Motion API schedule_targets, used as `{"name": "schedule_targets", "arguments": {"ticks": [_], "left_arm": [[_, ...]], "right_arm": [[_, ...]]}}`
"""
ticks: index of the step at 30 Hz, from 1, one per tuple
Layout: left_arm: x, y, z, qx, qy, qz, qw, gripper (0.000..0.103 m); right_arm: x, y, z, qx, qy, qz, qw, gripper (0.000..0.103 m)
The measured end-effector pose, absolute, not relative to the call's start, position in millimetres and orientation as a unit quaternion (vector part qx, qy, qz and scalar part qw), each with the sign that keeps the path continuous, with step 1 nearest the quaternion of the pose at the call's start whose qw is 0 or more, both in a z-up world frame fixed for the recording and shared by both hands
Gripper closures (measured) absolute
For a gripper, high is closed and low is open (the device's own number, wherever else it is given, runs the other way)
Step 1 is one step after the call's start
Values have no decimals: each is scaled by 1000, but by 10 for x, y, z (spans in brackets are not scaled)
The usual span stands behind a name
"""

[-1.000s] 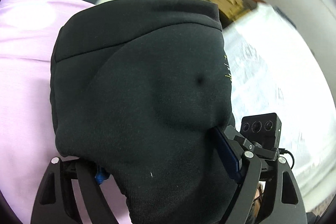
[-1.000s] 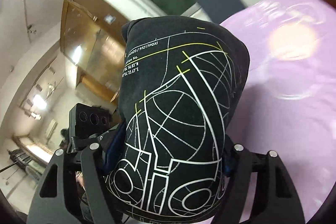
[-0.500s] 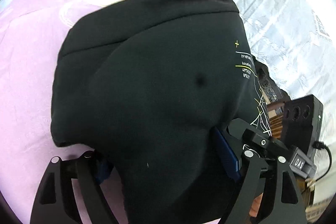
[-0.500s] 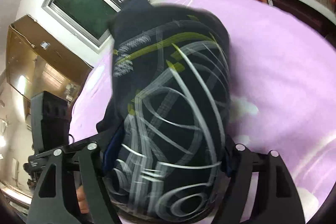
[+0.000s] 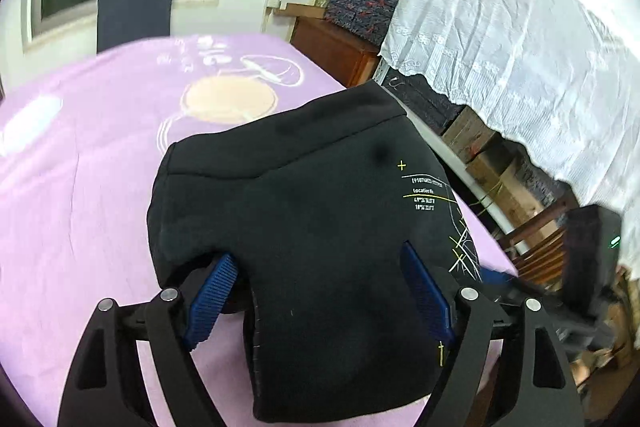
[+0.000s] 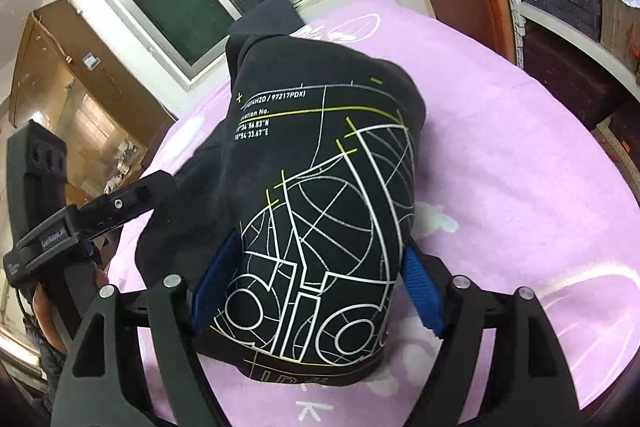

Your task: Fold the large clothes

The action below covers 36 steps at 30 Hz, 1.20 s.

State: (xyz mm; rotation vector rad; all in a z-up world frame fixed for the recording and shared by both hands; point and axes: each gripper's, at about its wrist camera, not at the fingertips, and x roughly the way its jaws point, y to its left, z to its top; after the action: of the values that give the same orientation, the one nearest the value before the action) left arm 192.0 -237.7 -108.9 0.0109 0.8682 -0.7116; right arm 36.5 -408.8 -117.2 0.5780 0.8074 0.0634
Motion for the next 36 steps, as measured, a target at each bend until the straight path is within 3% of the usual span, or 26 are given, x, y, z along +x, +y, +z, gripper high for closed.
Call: {"name": "schedule_targets", "arguments": {"ticks": [5,6,10,12,16,18,19,20,21,24,26,29,36], "left_arm": [[1988,-2186,-1244,5,428,-312,848,20],[2019,-2056,-1290,-7,431,-295,853,20],[2146,-1407,-1151,-57,414,-220,881,20],[2199,-1428,-1039,-69,409,-230,880,21],[2210,-2044,-939,-9,396,-295,869,20],[2222,-2345,-1077,16,408,-314,857,20],[2248,-2494,-1204,19,416,-313,854,27],[2336,-2507,-1365,11,435,-302,848,27],[2399,-2525,-1514,-5,452,-298,841,23],[2471,-2420,-1809,-53,473,-292,830,18],[2407,-2480,-1814,-18,457,-274,846,17],[2359,-2468,-1865,-2,448,-253,858,4],[2232,-2379,-1711,-18,459,-248,853,4]], "right_arm": [[188,-4280,-803,272,306,-18,912,27],[214,-4266,-762,259,302,-18,917,31],[556,-4109,-685,221,313,-5,924,69],[748,-4005,-658,209,316,0,926,76],[1231,-3899,-671,192,346,6,918,77],[1443,-3823,-758,195,368,17,909,76],[1494,-3811,-817,196,374,22,906,75],[1559,-3787,-894,203,383,21,901,77],[1588,-3810,-966,218,390,24,894,88],[1661,-3823,-1076,240,398,39,884,90],[1714,-3741,-1116,229,403,39,885,90],[1802,-3608,-1163,207,407,28,889,90],[1624,-3684,-1090,233,390,21,891,89]]}}
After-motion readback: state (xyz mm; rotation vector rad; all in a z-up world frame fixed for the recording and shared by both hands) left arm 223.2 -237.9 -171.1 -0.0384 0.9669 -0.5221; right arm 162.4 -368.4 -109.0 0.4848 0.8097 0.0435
